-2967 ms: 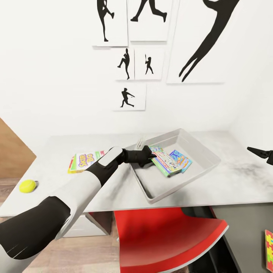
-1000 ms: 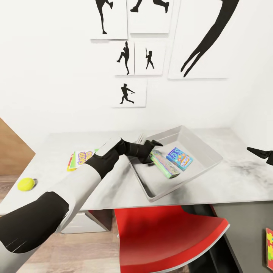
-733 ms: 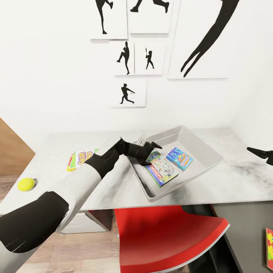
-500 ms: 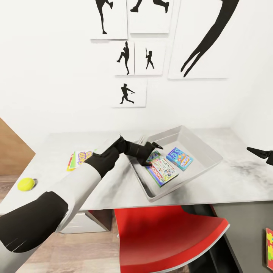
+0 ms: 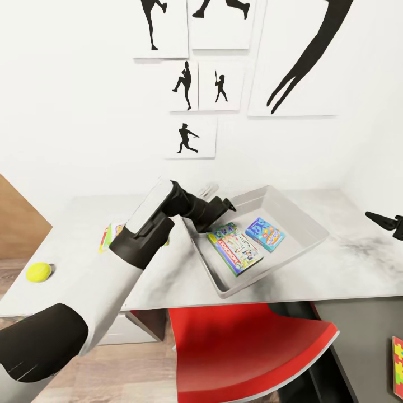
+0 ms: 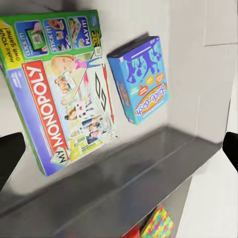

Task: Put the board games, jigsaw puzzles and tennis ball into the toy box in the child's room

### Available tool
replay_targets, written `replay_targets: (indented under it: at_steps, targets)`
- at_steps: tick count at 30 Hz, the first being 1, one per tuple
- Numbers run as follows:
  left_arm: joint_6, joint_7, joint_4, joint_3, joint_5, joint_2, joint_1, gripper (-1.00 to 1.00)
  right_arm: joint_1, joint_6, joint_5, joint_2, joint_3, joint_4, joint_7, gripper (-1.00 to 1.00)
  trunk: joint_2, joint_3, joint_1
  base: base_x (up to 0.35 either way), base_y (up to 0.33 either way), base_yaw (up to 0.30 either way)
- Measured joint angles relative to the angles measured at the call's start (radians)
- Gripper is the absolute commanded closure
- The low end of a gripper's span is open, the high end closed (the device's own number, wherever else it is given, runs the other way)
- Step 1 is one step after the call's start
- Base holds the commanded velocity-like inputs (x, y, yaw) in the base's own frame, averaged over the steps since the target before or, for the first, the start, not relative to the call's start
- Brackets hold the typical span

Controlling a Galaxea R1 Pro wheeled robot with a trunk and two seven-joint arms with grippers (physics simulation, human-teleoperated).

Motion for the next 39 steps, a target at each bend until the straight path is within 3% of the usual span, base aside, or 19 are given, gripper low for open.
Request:
replay_targets:
  at_steps: [1,4,11,29,39]
  targets:
    - [0.002,0.012,-0.016,0.049,-0.015,0.003,0.046,-1.0,0.0,-0.004,0.0,0.001,0.001,0.0,0.001,-1.0,0.0,0.0,0.0,0.0,0.0,0.0]
    - [0.005,0.002,-0.038,0.102,-0.028,0.004,0.092,-1.0,0.0,0.013,0.0,0.001,0.002,0.0,0.001,-1.0,0.0,0.0,0.001,-0.182,0.025,-0.006]
    - [0.013,-0.048,-0.042,0.103,-0.028,0.004,0.095,-1.0,0.0,0.03,-0.001,0.003,0.002,0.0,0.0,-1.0,0.0,0.005,0.0,-0.102,0.015,-0.132]
    - [0.015,-0.053,-0.082,0.107,-0.031,0.007,0.101,-1.0,0.0,0.04,-0.002,0.004,0.0,0.0,-0.001,-1.0,0.0,0.029,0.0,-0.011,0.002,-0.189]
    - [0.014,-0.055,-0.087,0.109,-0.031,0.007,0.105,-1.0,0.001,0.041,-0.002,0.004,-0.001,0.0,-0.001,-1.0,0.0,0.042,0.0,-0.179,0.13,-0.191]
